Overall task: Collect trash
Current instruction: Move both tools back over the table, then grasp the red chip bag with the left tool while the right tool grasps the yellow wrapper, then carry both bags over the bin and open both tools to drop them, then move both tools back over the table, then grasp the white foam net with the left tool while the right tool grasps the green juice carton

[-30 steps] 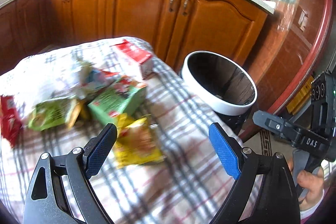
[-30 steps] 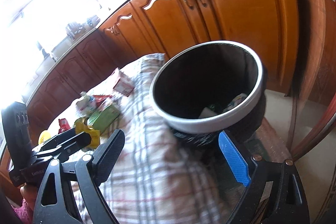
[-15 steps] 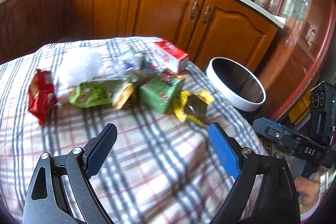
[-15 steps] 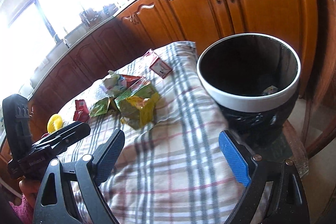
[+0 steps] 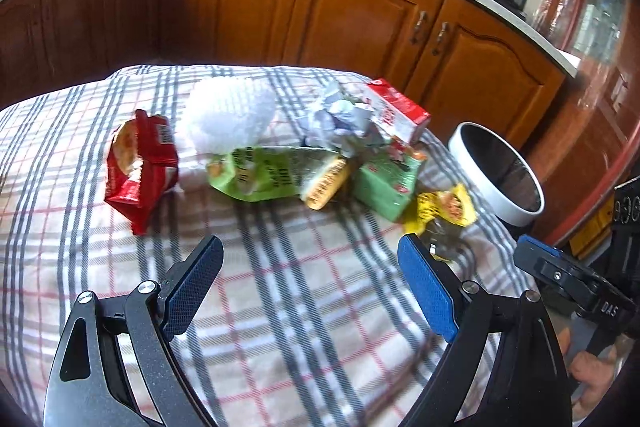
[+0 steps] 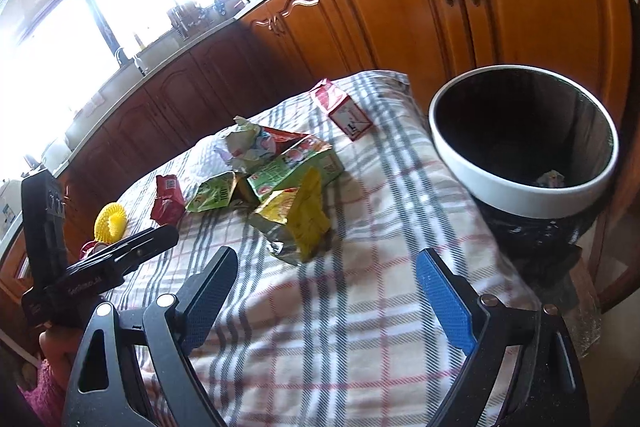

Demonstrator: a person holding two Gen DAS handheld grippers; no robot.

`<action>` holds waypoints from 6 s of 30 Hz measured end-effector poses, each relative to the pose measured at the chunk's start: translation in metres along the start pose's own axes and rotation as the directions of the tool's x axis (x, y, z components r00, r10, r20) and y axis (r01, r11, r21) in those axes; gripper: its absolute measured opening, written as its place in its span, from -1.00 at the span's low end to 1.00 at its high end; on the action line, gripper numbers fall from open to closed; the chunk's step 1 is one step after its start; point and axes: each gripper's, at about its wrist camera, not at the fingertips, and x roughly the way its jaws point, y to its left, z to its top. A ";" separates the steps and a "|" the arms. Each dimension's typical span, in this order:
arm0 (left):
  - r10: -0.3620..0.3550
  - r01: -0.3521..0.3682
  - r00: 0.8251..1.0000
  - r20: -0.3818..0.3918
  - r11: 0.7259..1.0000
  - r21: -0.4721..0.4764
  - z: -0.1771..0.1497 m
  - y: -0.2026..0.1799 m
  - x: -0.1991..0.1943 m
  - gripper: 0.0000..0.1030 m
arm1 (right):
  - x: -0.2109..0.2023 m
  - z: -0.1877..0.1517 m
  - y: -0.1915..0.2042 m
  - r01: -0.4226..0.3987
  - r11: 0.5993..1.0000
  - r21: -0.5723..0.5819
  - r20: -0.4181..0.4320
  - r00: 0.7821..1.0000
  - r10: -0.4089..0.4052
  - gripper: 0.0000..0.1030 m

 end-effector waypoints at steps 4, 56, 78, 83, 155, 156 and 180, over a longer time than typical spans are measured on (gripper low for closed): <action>0.019 -0.019 1.000 -0.005 1.000 0.001 0.009 0.010 0.010 0.75 | 0.009 0.003 0.007 -0.001 1.000 -0.013 -0.004 1.000 0.001 0.64; -0.027 0.021 0.996 0.082 0.997 0.080 0.026 0.006 -0.026 -0.64 | 0.018 0.013 0.001 -0.017 1.000 0.010 -0.014 1.000 0.017 -0.99; -0.229 0.234 0.972 -0.047 0.935 0.267 0.022 -0.147 0.022 -0.64 | -0.041 0.025 -0.088 0.127 0.986 0.103 0.067 0.989 -0.135 -0.99; -0.249 0.257 0.966 -0.064 0.923 0.287 0.027 -0.168 0.033 -0.64 | -0.047 0.034 -0.106 0.163 0.980 0.116 0.075 0.982 -0.173 -0.99; -0.091 0.093 0.995 -0.035 0.994 0.065 0.003 -0.052 0.010 0.45 | -0.017 0.021 -0.062 0.071 0.992 0.106 0.034 0.997 -0.075 0.72; -0.085 0.087 0.996 -0.034 0.995 0.057 0.002 -0.048 0.009 0.45 | -0.013 0.018 -0.057 0.065 0.993 0.100 0.027 0.997 -0.068 0.72; 0.038 -0.037 0.999 0.022 0.999 -0.028 0.028 0.030 0.005 0.45 | 0.040 0.018 0.002 0.009 0.998 0.054 -0.027 1.000 -0.007 0.72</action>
